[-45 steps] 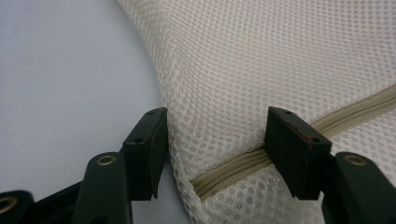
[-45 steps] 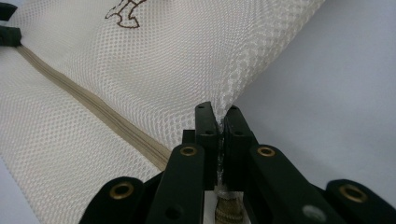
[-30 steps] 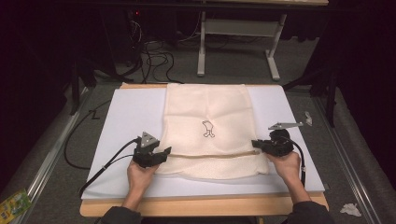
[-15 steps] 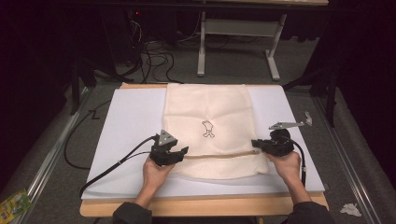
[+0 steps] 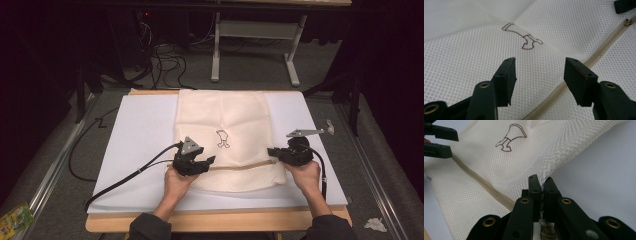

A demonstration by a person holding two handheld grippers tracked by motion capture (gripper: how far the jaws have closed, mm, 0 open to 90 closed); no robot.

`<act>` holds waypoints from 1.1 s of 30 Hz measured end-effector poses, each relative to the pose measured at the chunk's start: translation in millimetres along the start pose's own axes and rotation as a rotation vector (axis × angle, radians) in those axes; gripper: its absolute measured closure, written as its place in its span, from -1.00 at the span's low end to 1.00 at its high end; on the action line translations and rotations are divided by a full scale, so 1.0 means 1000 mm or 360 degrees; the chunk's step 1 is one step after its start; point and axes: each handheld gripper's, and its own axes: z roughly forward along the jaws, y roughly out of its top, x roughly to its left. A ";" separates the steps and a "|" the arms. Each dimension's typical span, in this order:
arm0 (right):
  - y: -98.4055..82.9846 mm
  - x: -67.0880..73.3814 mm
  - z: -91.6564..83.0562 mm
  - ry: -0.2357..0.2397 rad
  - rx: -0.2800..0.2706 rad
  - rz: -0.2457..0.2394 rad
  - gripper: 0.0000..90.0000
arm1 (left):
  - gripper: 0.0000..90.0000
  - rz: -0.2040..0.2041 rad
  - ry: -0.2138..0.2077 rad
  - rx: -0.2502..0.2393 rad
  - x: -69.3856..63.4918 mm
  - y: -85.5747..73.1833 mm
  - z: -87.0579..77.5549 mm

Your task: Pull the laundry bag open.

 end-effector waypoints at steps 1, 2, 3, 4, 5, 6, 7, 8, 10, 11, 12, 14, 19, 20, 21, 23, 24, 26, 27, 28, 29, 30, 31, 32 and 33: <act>0.000 0.000 0.000 0.0005 -0.0005 0.0006 0.97 | -0.07 -0.0007 -0.0009 -0.0008 -0.002 0.000 0.000; 0.001 0.000 0.000 0.0011 -0.0010 -0.0001 0.97 | -0.06 -0.0019 -0.0030 -0.0010 -0.003 0.000 0.000; 0.001 0.000 0.001 0.0016 -0.0008 0.0007 0.97 | -0.05 -0.0034 -0.0049 -0.0006 -0.004 0.000 0.001; 0.002 0.000 0.002 0.0019 -0.0008 0.0003 0.97 | -0.04 -0.0042 -0.0058 0.0010 -0.005 0.000 0.002; 0.002 0.000 0.002 0.0023 -0.0014 0.0001 0.97 | -0.02 -0.0050 -0.0066 0.0031 -0.005 0.001 0.004; 0.003 0.000 0.002 0.0029 -0.0017 0.0005 0.97 | 0.00 -0.0055 -0.0063 0.0049 -0.005 0.001 0.006; 0.003 0.000 0.002 0.0033 -0.0019 0.0003 0.97 | 0.00 -0.0067 -0.0079 0.0069 -0.006 0.002 0.008; 0.003 0.000 0.002 0.0036 -0.0017 0.0003 0.97 | 0.00 -0.0068 -0.0082 0.0082 -0.007 0.003 0.010; 0.003 -0.001 0.002 0.0044 -0.0024 0.0001 0.97 | 0.00 -0.0052 -0.0079 0.0086 -0.011 0.005 0.012; 0.003 -0.001 0.002 0.0048 -0.0023 0.0006 0.97 | 0.01 -0.0045 -0.0086 0.0092 -0.012 0.006 0.013; 0.002 -0.002 0.002 0.0056 -0.0027 0.0008 0.97 | 0.01 -0.0046 -0.0093 0.0090 -0.014 0.007 0.015; 0.002 -0.004 0.003 0.0066 -0.0027 0.0015 0.97 | 0.03 -0.0046 -0.0110 0.0095 -0.018 0.008 0.019; 0.003 -0.002 0.004 0.0091 -0.0031 0.0025 0.97 | 0.06 -0.0052 -0.0165 0.0113 -0.024 0.008 0.026; 0.003 -0.001 0.004 0.0090 -0.0031 0.0022 0.97 | 0.07 -0.0043 -0.0169 0.0119 -0.026 0.008 0.027; 0.004 0.000 0.004 0.0093 -0.0032 0.0020 0.97 | 0.08 -0.0031 -0.0174 0.0120 -0.028 0.008 0.028; 0.004 0.001 0.004 0.0096 -0.0030 0.0021 0.97 | 0.09 -0.0031 -0.0189 0.0119 -0.030 0.008 0.030; 0.004 0.001 0.005 0.0094 -0.0025 0.0019 0.97 | 0.09 -0.0020 -0.0195 0.0119 -0.031 0.008 0.031; 0.004 -0.002 0.008 0.0092 -0.0009 0.0039 0.97 | 0.09 -0.0011 -0.0201 0.0120 -0.030 0.006 0.035; 0.004 -0.003 0.010 0.0097 -0.0001 0.0061 0.97 | 0.09 -0.0020 -0.0206 0.0118 -0.030 0.006 0.037; 0.004 -0.004 0.010 0.0097 -0.0001 0.0062 0.97 | 0.09 -0.0020 -0.0206 0.0118 -0.030 0.006 0.037; 0.005 -0.003 0.009 0.0096 -0.0007 0.0051 0.97 | 0.10 -0.0019 -0.0219 0.0114 -0.032 0.005 0.038; 0.005 -0.002 0.009 0.0095 -0.0007 0.0055 0.97 | 0.10 -0.0021 -0.0226 0.0112 -0.033 0.004 0.039; 0.005 -0.002 0.008 0.0095 -0.0012 0.0046 0.97 | 0.11 -0.0028 -0.0238 0.0113 -0.033 0.004 0.040; 0.006 -0.001 0.008 0.0090 -0.0005 0.0045 0.97 | 0.11 -0.0035 -0.0241 0.0112 -0.034 0.004 0.041; 0.007 -0.002 0.008 0.0087 -0.0007 0.0035 0.97 | 0.11 -0.0009 -0.0234 0.0126 -0.036 0.004 0.041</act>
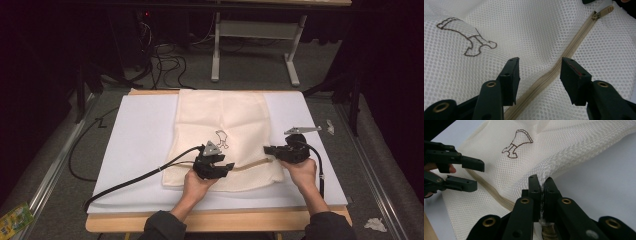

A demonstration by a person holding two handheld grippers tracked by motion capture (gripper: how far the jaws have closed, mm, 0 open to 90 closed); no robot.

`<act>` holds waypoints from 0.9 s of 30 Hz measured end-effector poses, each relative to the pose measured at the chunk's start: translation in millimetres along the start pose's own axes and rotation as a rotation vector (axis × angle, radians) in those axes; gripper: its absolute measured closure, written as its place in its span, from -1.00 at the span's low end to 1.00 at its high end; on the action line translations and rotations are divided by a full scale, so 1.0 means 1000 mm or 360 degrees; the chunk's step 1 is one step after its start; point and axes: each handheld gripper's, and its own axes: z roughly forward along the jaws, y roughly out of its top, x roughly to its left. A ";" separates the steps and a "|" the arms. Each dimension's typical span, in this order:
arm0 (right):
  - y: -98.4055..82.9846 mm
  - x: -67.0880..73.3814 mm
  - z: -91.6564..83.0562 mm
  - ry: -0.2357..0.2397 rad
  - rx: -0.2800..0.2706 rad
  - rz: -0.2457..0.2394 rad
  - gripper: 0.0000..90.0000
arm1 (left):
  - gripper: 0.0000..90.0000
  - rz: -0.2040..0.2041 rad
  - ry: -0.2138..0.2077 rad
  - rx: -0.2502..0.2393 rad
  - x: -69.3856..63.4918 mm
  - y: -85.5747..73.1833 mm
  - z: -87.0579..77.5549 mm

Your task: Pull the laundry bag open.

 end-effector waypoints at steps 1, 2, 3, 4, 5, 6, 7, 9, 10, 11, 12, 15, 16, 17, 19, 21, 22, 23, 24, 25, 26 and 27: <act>0.001 -0.001 0.000 0.0005 0.0005 0.0022 0.97 | 0.11 0.0000 0.0000 0.0000 0.000 0.000 0.000; 0.001 0.000 0.000 0.0012 0.0002 0.0028 0.97 | 0.10 0.0027 0.0010 0.0010 -0.004 0.001 0.003; 0.002 0.002 0.000 -0.0001 0.0009 -0.0001 0.97 | 0.09 0.0039 0.0009 0.0014 -0.005 0.002 0.004; 0.003 0.004 0.001 -0.0018 0.0016 -0.0030 0.97 | 0.09 0.0017 -0.0004 0.0000 -0.006 0.003 0.006; 0.003 0.002 0.001 -0.0018 0.0021 -0.0012 0.97 | 0.08 -0.0009 -0.0025 -0.0001 -0.006 0.003 0.007; 0.003 0.000 0.001 -0.0006 0.0021 0.0017 0.97 | 0.07 -0.0017 -0.0035 -0.0007 -0.006 0.004 0.007; 0.003 -0.001 0.001 0.0001 0.0012 0.0020 0.97 | 0.07 -0.0015 -0.0036 -0.0013 -0.006 0.004 0.006; 0.003 0.002 0.001 -0.0011 0.0023 0.0007 0.97 | 0.08 -0.0014 -0.0041 -0.0013 -0.006 0.004 0.006; 0.003 0.003 0.001 -0.0011 0.0020 0.0000 0.97 | 0.09 -0.0028 -0.0066 -0.0004 -0.006 0.005 0.006; 0.004 0.004 0.001 -0.0012 0.0021 -0.0001 0.97 | 0.09 -0.0034 -0.0067 -0.0013 -0.006 0.005 0.005; 0.005 0.005 0.001 -0.0013 0.0017 -0.0011 0.97 | 0.10 -0.0040 -0.0073 -0.0021 -0.006 0.006 0.005; 0.008 0.009 0.003 -0.0012 0.0014 -0.0033 0.97 | 0.13 -0.0063 -0.0092 -0.0048 -0.006 0.010 0.004; 0.009 0.011 0.003 -0.0011 0.0016 -0.0039 0.97 | 0.13 -0.0051 -0.0086 -0.0039 -0.006 0.011 0.004; 0.010 0.013 0.003 -0.0008 0.0018 -0.0043 0.97 | 0.14 -0.0004 -0.0061 -0.0023 -0.009 0.012 0.004; 0.011 0.015 0.003 -0.0010 0.0015 -0.0060 0.97 | 0.15 0.0048 -0.0042 0.0000 -0.012 0.014 0.007; 0.012 0.016 0.003 -0.0013 0.0014 -0.0060 0.97 | 0.14 0.0046 -0.0053 -0.0001 -0.013 0.015 0.007; 0.012 0.018 0.003 -0.0011 0.0017 -0.0062 0.97 | 0.14 0.0039 -0.0065 -0.0011 -0.014 0.017 0.008; 0.012 0.018 0.003 -0.0009 0.0013 -0.0063 0.97 | 0.14 0.0048 -0.0066 -0.0011 -0.015 0.018 0.008; 0.012 0.019 0.003 -0.0012 0.0016 -0.0066 0.97 | 0.14 0.0056 -0.0069 -0.0011 -0.017 0.019 0.008; 0.012 0.020 0.003 -0.0009 0.0017 -0.0075 0.97 | 0.15 0.0057 -0.0074 -0.0015 -0.018 0.019 0.008; 0.013 0.020 0.003 -0.0007 0.0017 -0.0074 0.97 | 0.15 0.0062 -0.0080 -0.0014 -0.019 0.020 0.008; 0.014 0.021 0.003 -0.0004 0.0011 -0.0076 0.97 | 0.15 0.0064 -0.0081 -0.0015 -0.021 0.021 0.009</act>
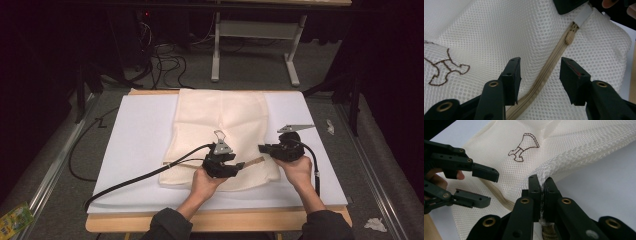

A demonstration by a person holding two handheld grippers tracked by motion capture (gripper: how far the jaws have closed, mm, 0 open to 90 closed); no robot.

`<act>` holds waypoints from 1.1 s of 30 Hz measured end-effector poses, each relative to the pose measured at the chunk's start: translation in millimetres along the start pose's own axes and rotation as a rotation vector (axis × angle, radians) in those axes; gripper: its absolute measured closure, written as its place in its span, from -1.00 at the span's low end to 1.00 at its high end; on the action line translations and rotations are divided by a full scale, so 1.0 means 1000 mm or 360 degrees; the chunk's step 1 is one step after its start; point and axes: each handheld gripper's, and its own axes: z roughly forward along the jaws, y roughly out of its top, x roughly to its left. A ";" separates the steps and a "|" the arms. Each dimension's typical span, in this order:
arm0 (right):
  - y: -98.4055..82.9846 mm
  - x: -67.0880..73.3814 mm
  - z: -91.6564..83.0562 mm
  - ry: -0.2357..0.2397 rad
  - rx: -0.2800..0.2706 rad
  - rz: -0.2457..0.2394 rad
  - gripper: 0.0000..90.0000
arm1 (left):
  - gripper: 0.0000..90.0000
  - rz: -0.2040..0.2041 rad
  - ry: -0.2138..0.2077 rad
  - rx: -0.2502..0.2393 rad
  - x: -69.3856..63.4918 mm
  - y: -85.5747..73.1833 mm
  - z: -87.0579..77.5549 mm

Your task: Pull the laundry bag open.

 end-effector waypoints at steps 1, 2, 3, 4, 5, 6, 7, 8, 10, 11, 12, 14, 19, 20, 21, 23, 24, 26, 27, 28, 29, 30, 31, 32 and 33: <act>0.001 0.001 0.000 0.0002 0.0001 -0.0005 0.97 | 0.17 0.0008 -0.0010 0.0006 -0.001 0.001 0.000; 0.002 0.002 0.000 0.0003 0.0001 -0.0002 0.97 | 0.21 0.0011 -0.0019 0.0011 -0.002 0.002 0.001; 0.002 0.003 0.000 0.0003 0.0000 -0.0003 0.97 | 0.25 0.0028 -0.0015 0.0018 -0.004 0.003 0.002; 0.003 0.003 0.001 0.0008 -0.0004 -0.0011 0.97 | 0.28 0.0049 -0.0015 0.0020 -0.006 0.004 0.002; 0.004 0.004 0.001 0.0009 -0.0003 -0.0017 0.97 | 0.31 0.0055 -0.0026 0.0018 -0.008 0.005 0.003; 0.004 0.005 0.002 0.0012 -0.0004 -0.0012 0.97 | 0.33 0.0050 -0.0041 0.0016 -0.009 0.007 0.004; 0.005 0.006 0.002 0.0013 0.0000 -0.0011 0.97 | 0.35 0.0047 -0.0047 0.0011 -0.010 0.007 0.004; 0.005 0.007 0.003 0.0015 -0.0001 -0.0015 0.97 | 0.37 0.0047 -0.0056 0.0013 -0.010 0.008 0.005; 0.007 0.009 0.003 0.0019 -0.0002 -0.0019 0.97 | 0.41 0.0055 -0.0070 0.0017 -0.011 0.010 0.005; 0.008 0.010 0.004 0.0022 -0.0008 -0.0022 0.97 | 0.42 0.0061 -0.0076 0.0016 -0.011 0.010 0.005; 0.008 0.010 0.004 0.0024 -0.0004 -0.0026 0.97 | 0.44 0.0064 -0.0081 0.0013 -0.012 0.011 0.005; 0.010 0.012 0.005 0.0027 -0.0005 -0.0028 0.97 | 0.45 0.0067 -0.0086 0.0008 -0.012 0.012 0.006; 0.013 0.016 0.007 0.0037 -0.0006 -0.0039 0.97 | 0.53 0.0049 -0.0100 0.0002 -0.011 0.013 0.008; 0.013 0.016 0.007 0.0038 -0.0005 -0.0047 0.97 | 0.54 0.0042 -0.0095 0.0002 -0.011 0.013 0.009; 0.013 0.017 0.007 0.0038 -0.0006 -0.0042 0.97 | 0.56 0.0035 -0.0094 0.0001 -0.011 0.013 0.009; 0.013 0.018 0.008 0.0039 -0.0002 -0.0043 0.97 | 0.58 0.0025 -0.0104 -0.0002 -0.011 0.013 0.010; 0.013 0.018 0.008 0.0039 -0.0002 -0.0046 0.97 | 0.58 0.0021 -0.0109 -0.0008 -0.011 0.013 0.010; 0.014 0.019 0.009 0.0040 -0.0003 -0.0043 0.97 | 0.60 0.0020 -0.0119 -0.0015 -0.011 0.014 0.010; 0.014 0.019 0.009 0.0041 -0.0005 -0.0048 0.97 | 0.60 0.0017 -0.0126 -0.0016 -0.011 0.014 0.011; 0.014 0.019 0.009 0.0042 -0.0004 -0.0045 0.97 | 0.60 0.0018 -0.0130 -0.0015 -0.011 0.014 0.011; 0.014 0.020 0.010 0.0043 -0.0001 -0.0047 0.97 | 0.61 0.0021 -0.0133 -0.0014 -0.012 0.014 0.011; 0.014 0.020 0.010 0.0043 0.0001 -0.0051 0.97 | 0.63 0.0021 -0.0140 -0.0013 -0.012 0.014 0.012; 0.014 0.020 0.010 0.0043 0.0000 -0.0054 0.97 | 0.64 0.0019 -0.0145 -0.0013 -0.012 0.014 0.012; 0.014 0.021 0.011 0.0044 -0.0002 -0.0050 0.97 | 0.65 0.0017 -0.0146 -0.0014 -0.012 0.014 0.013; 0.014 0.021 0.011 0.0044 -0.0002 -0.0050 0.97 | 0.67 0.0016 -0.0148 -0.0013 -0.012 0.013 0.013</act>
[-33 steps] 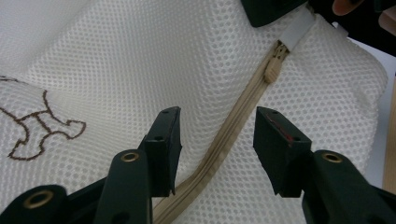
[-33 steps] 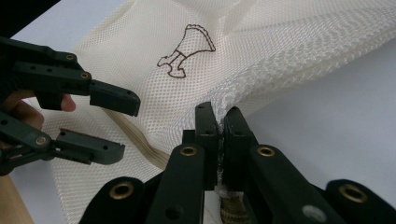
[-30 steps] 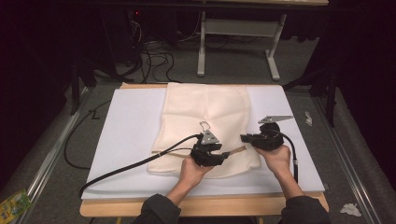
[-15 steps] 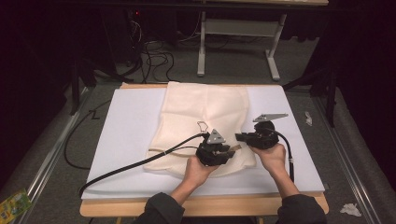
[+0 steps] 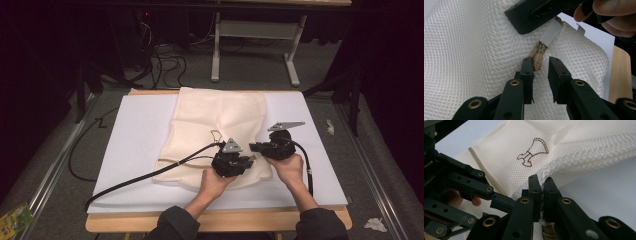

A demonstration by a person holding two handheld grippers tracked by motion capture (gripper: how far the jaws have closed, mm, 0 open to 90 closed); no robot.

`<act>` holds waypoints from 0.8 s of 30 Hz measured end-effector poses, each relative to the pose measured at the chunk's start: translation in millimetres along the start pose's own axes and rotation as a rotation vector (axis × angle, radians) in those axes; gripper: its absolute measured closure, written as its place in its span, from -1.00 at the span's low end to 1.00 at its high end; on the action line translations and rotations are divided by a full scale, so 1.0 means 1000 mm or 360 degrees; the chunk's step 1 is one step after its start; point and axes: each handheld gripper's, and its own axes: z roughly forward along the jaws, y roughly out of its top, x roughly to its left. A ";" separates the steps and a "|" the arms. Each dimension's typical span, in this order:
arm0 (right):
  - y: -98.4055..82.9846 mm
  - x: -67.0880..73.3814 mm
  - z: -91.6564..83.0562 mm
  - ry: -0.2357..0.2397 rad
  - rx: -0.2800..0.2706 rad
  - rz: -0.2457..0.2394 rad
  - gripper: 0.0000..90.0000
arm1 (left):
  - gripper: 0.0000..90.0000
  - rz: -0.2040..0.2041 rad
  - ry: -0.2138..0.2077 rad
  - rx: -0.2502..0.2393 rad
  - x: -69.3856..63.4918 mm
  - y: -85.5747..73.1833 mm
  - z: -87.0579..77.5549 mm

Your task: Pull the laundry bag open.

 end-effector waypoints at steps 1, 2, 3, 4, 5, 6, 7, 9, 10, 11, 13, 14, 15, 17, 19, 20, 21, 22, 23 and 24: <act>0.000 0.000 0.000 0.0002 -0.0001 -0.0001 0.97 | 0.68 -0.0002 0.0003 0.0002 0.000 0.000 0.000; 0.000 0.001 0.000 0.0003 0.0005 -0.0002 0.97 | 0.70 -0.0003 0.0006 0.0005 0.000 0.000 0.000; 0.000 0.001 0.001 0.0003 0.0006 -0.0002 0.97 | 0.71 -0.0006 0.0009 0.0007 0.001 0.000 0.000; 0.000 0.001 0.001 0.0002 0.0007 -0.0004 0.97 | 0.73 -0.0010 0.0009 0.0006 0.001 0.000 0.000; 0.000 0.002 0.002 0.0005 0.0003 -0.0005 0.97 | 0.75 -0.0011 0.0008 0.0004 0.000 0.000 0.000; 0.000 0.002 0.002 0.0006 0.0004 -0.0006 0.97 | 0.77 -0.0012 0.0008 0.0001 0.000 0.000 0.000; 0.000 0.003 0.002 0.0007 0.0010 -0.0012 0.97 | 0.81 -0.0012 0.0009 -0.0001 0.000 0.000 0.000; 0.001 0.004 0.003 0.0009 0.0007 -0.0015 0.97 | 0.88 -0.0015 0.0003 0.0000 0.001 0.000 0.000; 0.001 0.004 0.002 0.0009 0.0012 -0.0017 0.97 | 0.90 -0.0020 -0.0005 0.0000 0.001 0.000 0.001; 0.001 0.004 0.002 0.0009 0.0008 -0.0016 0.97 | 0.91 -0.0023 -0.0009 0.0000 0.001 0.000 0.001; 0.000 0.004 0.002 0.0007 0.0014 -0.0016 0.97 | 0.92 -0.0021 -0.0011 0.0000 0.002 0.000 0.001; 0.000 0.004 0.002 0.0008 0.0010 -0.0016 0.97 | 0.92 -0.0023 -0.0010 0.0001 0.002 0.000 0.001; -0.001 0.004 0.002 0.0009 0.0010 -0.0011 0.97 | 0.93 -0.0019 -0.0009 0.0002 0.001 0.000 0.001; -0.001 0.003 0.002 0.0006 0.0013 -0.0018 0.97 | 0.93 -0.0001 -0.0004 0.0010 0.001 0.000 0.000; -0.002 0.002 0.001 0.0005 0.0019 -0.0023 0.97 | 0.93 0.0018 0.0006 0.0019 0.000 0.000 -0.002; -0.002 0.002 0.001 0.0005 0.0015 -0.0025 0.97 | 0.93 0.0026 0.0013 0.0021 -0.001 0.000 -0.003; -0.002 0.002 0.001 0.0004 0.0017 -0.0025 0.97 | 0.93 0.0030 0.0017 0.0022 -0.001 0.000 -0.004; -0.002 0.002 0.001 0.0005 0.0019 -0.0025 0.97 | 0.93 0.0032 0.0015 0.0026 -0.001 0.000 -0.004; -0.002 0.002 0.000 0.0001 0.0019 -0.0025 0.97 | 0.93 0.0030 0.0014 0.0027 -0.001 0.000 -0.004; -0.002 0.002 0.000 -0.0008 0.0010 -0.0035 0.97 | 0.93 0.0030 0.0011 0.0027 -0.001 0.000 -0.005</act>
